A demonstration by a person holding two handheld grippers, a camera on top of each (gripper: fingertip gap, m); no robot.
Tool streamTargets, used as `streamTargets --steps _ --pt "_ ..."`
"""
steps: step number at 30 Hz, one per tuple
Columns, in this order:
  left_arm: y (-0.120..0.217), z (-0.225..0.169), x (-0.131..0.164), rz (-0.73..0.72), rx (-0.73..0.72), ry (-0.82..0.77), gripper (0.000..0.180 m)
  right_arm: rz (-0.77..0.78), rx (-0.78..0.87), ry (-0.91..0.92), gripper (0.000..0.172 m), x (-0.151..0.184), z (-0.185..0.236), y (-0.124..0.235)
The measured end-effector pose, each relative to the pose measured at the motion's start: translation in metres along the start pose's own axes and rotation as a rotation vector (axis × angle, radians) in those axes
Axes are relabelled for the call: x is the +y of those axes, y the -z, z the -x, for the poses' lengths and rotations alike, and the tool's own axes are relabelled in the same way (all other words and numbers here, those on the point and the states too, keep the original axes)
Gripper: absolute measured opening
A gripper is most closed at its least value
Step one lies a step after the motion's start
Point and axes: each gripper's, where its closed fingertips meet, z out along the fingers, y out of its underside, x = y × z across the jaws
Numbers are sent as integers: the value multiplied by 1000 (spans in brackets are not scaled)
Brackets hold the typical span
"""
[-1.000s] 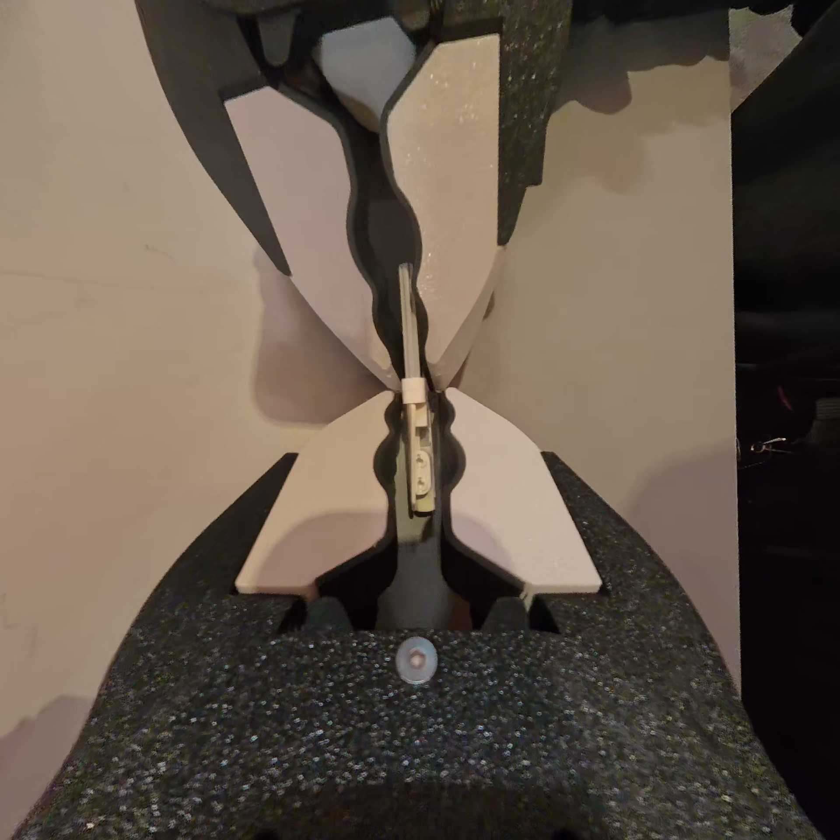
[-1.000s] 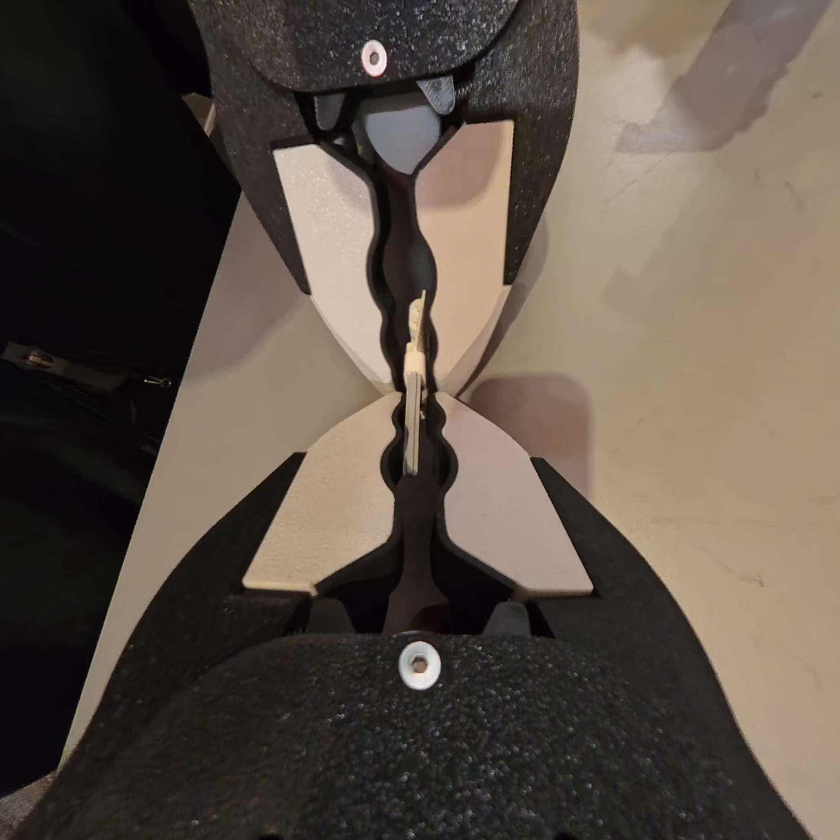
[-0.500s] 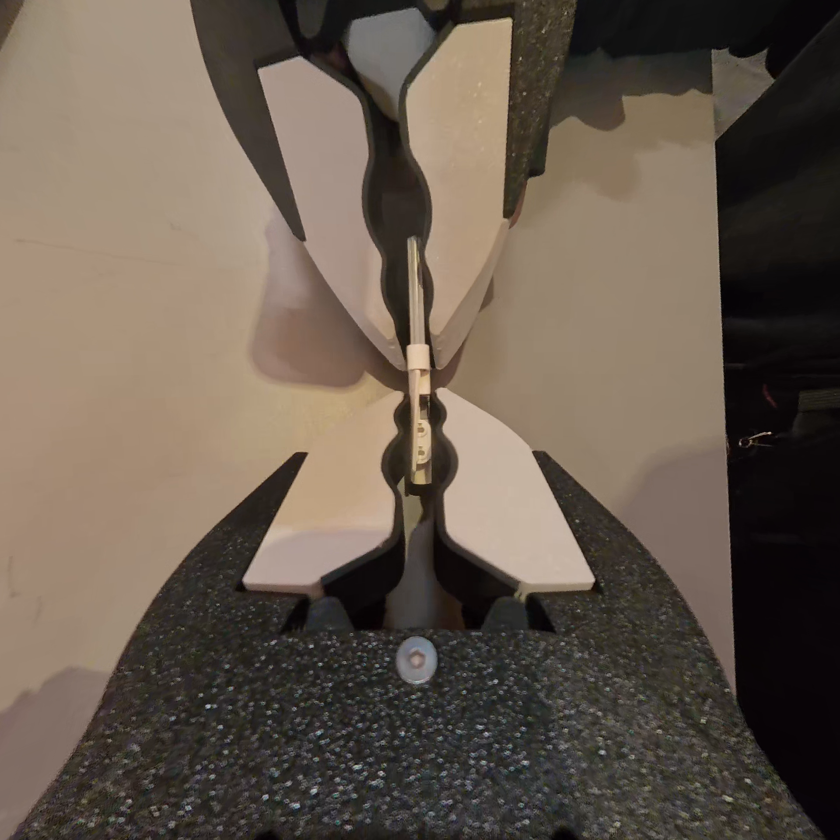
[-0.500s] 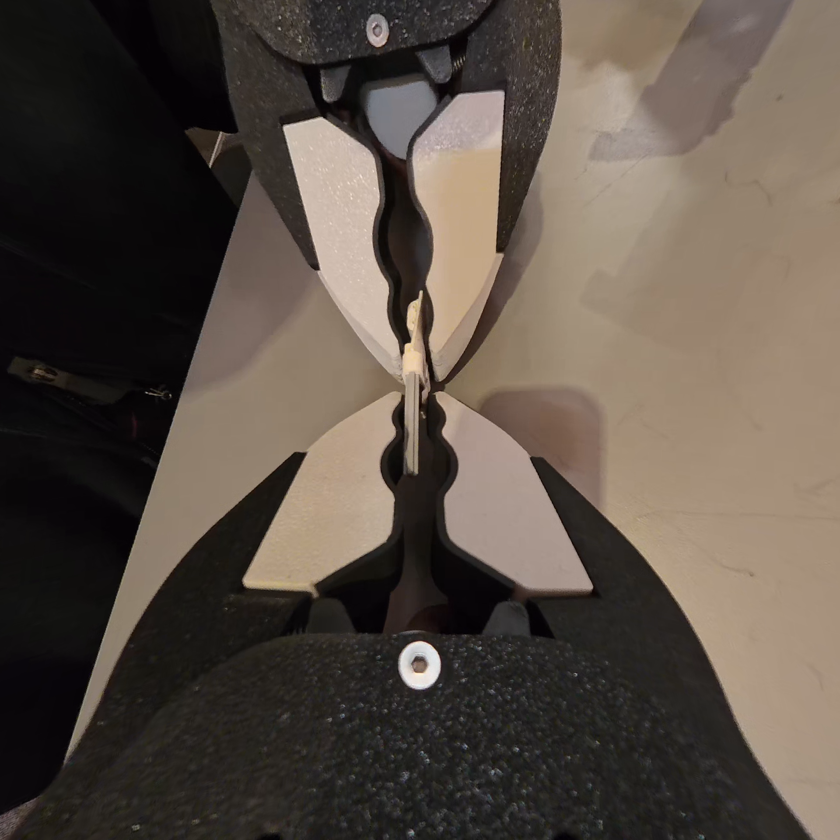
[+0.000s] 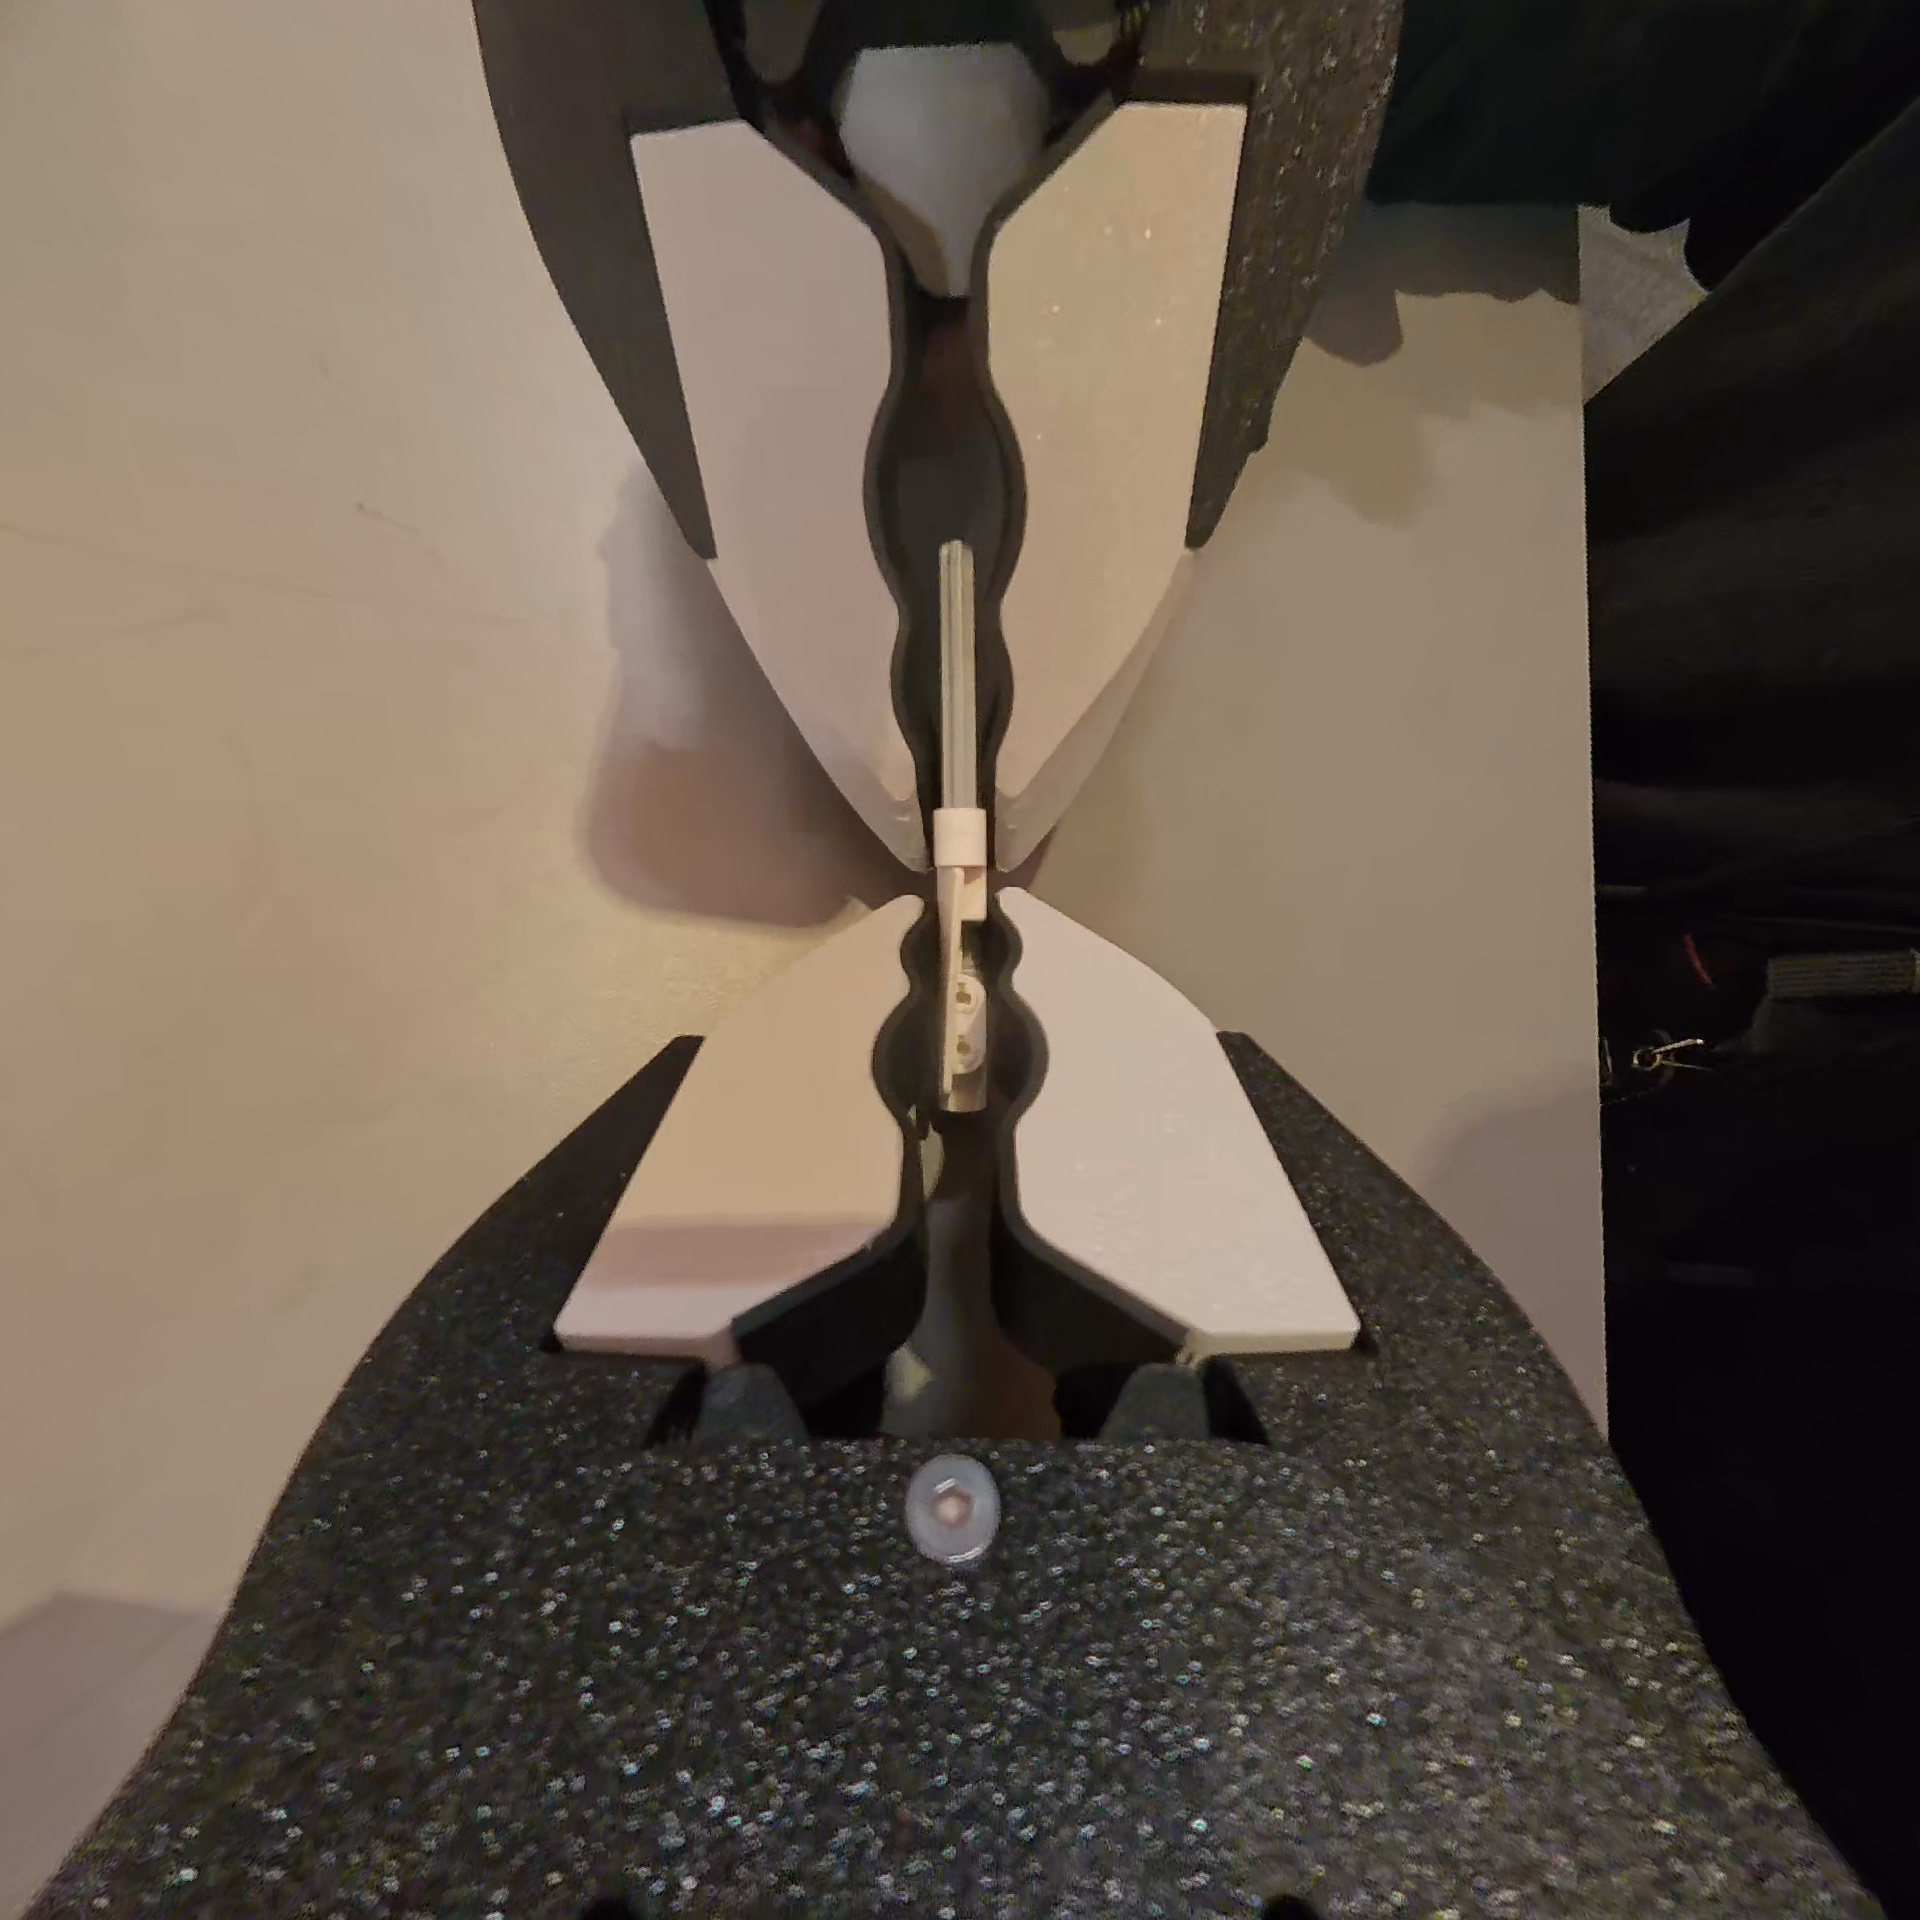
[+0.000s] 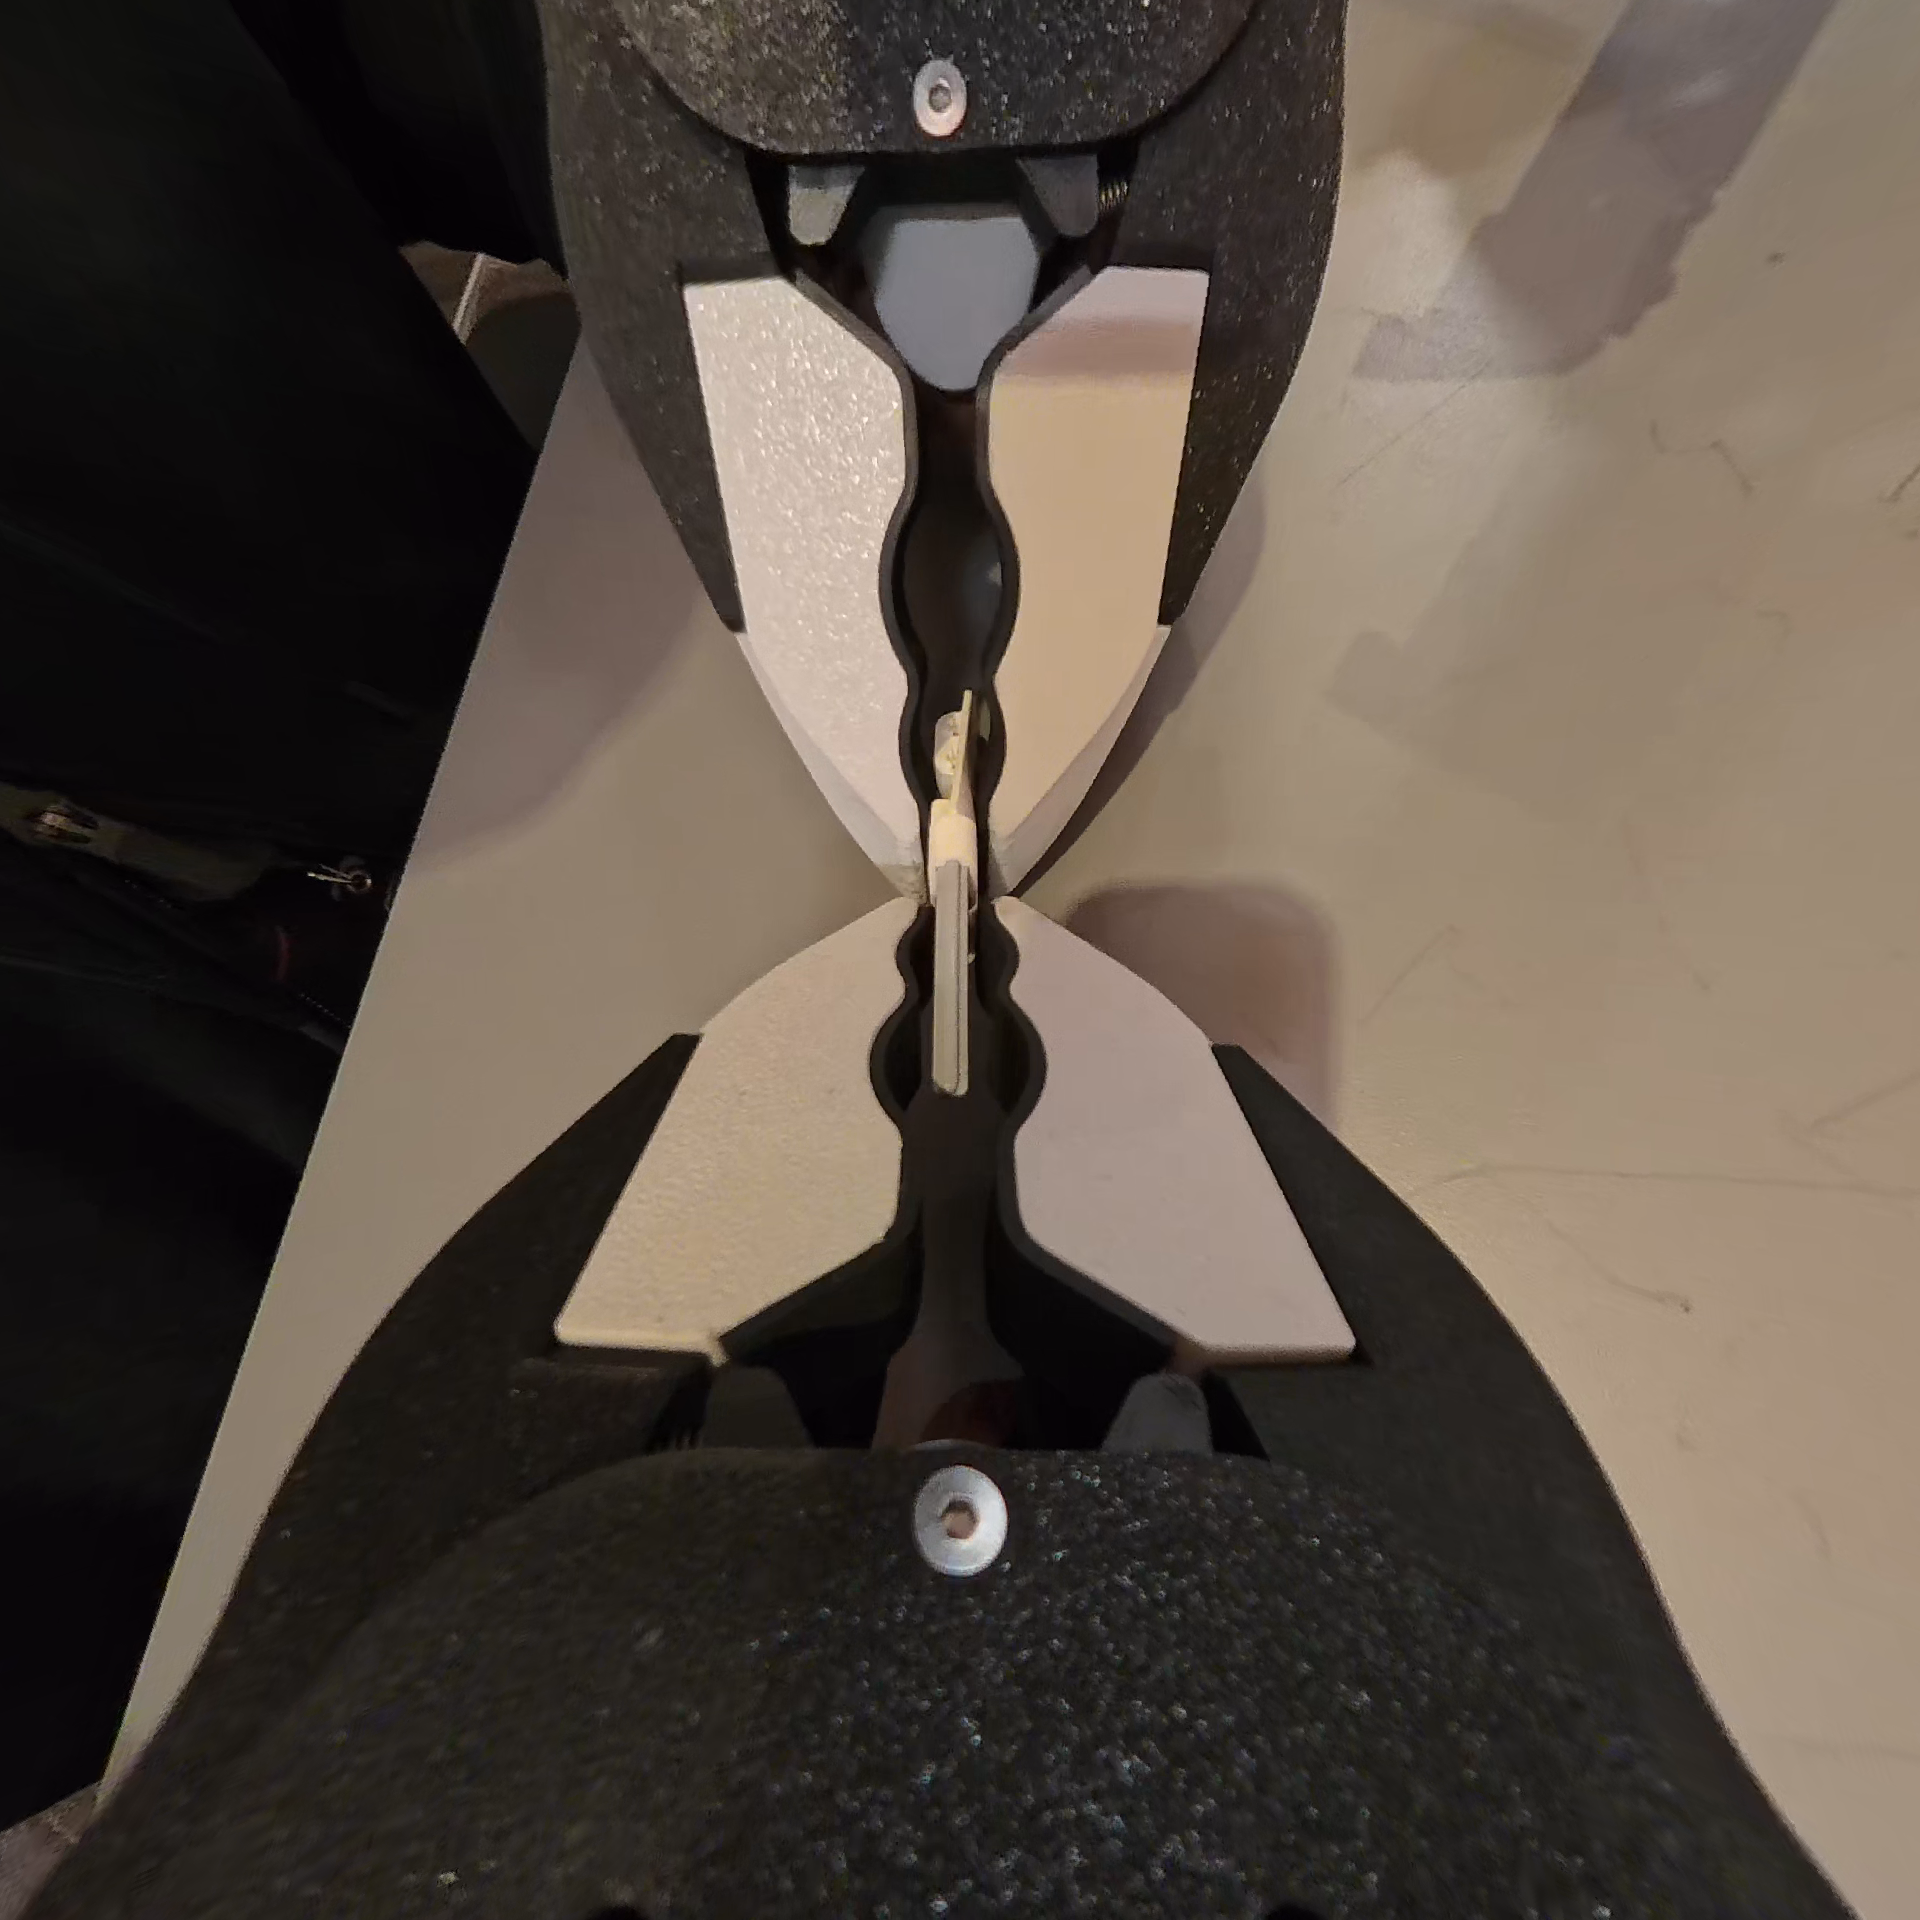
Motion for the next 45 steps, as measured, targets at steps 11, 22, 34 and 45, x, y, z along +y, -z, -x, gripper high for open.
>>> streamTargets --steps 11,22,34,45 --pt "12 7 -21 -207 52 141 7 -242 97 -97 22 -8 -6 31" --pt "4 -5 -29 -220 109 120 8 -298 84 -111 7 -15 1 35" --pt "4 -5 -28 -212 112 134 7 -292 69 -125 7 -14 1 33" --pt "-6 -2 -22 -134 61 119 6 -189 120 -113 7 -5 -1 26"
